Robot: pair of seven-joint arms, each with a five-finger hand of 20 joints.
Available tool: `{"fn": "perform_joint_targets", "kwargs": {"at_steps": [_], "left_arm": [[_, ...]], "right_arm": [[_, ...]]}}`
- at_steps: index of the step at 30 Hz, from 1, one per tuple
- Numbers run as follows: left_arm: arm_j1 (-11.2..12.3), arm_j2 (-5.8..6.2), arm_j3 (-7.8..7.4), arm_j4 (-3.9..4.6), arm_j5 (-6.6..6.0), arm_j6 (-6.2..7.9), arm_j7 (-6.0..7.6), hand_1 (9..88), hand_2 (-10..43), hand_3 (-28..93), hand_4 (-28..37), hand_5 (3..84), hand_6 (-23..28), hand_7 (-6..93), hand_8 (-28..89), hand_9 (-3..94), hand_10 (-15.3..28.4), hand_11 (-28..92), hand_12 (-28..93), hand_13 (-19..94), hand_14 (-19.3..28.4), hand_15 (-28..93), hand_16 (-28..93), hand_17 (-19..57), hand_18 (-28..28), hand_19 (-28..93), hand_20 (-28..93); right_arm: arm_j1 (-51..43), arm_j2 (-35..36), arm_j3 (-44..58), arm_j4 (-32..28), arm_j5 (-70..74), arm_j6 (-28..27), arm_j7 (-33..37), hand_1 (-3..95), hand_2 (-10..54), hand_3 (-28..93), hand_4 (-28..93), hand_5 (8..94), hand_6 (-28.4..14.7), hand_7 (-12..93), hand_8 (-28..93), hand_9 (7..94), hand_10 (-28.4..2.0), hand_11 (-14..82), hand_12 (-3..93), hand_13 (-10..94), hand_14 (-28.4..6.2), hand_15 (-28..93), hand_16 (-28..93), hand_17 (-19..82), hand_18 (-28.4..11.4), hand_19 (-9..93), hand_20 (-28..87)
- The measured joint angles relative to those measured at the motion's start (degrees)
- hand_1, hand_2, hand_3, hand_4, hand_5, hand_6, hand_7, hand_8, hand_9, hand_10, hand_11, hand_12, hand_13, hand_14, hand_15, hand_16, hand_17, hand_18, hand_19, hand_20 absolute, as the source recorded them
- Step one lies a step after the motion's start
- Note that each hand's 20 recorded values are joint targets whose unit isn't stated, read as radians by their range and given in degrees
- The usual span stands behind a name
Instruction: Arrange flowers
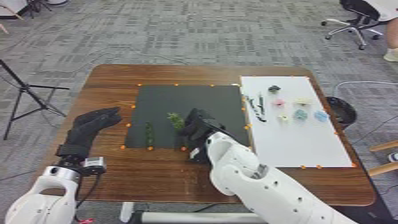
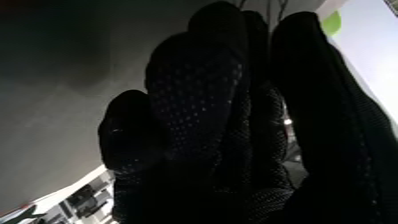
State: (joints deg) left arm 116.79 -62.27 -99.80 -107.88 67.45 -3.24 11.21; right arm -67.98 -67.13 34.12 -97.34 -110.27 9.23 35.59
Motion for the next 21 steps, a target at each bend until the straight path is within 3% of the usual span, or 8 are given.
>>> {"fn": "perform_joint_targets", "kwargs": {"at_steps": [3,7,19,21], "left_arm": [[0.0,0.0,-0.03,0.0,0.03,-0.06,0.01,27.7,-3.2,68,-20.4,49.9,2.7,13.9,-6,50.5,13.8,20,15,42,17.2,16,4,7.9,12.5,9,20],[0.0,0.0,-0.04,0.0,0.12,-0.26,0.01,27.9,-4.0,68,-20.3,49.9,2.7,13.9,-6,50.5,13.7,20,15,42,17.2,15,4,7.9,12.6,9,20],[-0.1,0.0,-0.16,0.02,0.47,-0.8,0.0,28.0,-4.2,68,-20.3,49.9,2.6,14.0,-6,50.4,13.6,20,15,42,17.1,15,4,7.8,12.6,9,20],[-0.1,0.0,-0.25,0.02,0.5,-0.84,0.01,28.0,-4.2,67,-20.2,49.9,2.6,14.0,-6,50.4,13.7,20,15,42,17.1,15,4,7.9,12.6,9,20]], "right_arm": [[0.2,-0.2,0.4,0.0,0.3,0.0,-0.2,44.5,-9.5,54,-4,74.6,-4.3,26,11,89.0,-12.2,23.3,21.3,94,-2.4,45,27,68,-8.1,85,36],[0.4,-0.4,1.0,0.0,0.7,0.0,-0.7,39.5,-9.5,58,-7,74.4,-4.1,28,-7,88.3,-12.3,23.3,21.1,94,-2.7,44,27,68,-8.0,85,37],[0.8,-0.2,1.5,-0.3,-0.4,-1.5,-2.2,33.8,-9.5,58,-6,73.0,-4.4,28,-8,86.8,-12.9,22.4,21.1,94,-3.5,42,29,67,-9.0,85,38],[0.6,0.1,1.8,-0.8,-0.5,-1.4,-2.6,29.9,-4.7,59,-7,70.7,-4.1,27,-8,83.9,-14.5,20.9,21.1,93,-4.6,39,33,63,-11.0,88,39]]}}
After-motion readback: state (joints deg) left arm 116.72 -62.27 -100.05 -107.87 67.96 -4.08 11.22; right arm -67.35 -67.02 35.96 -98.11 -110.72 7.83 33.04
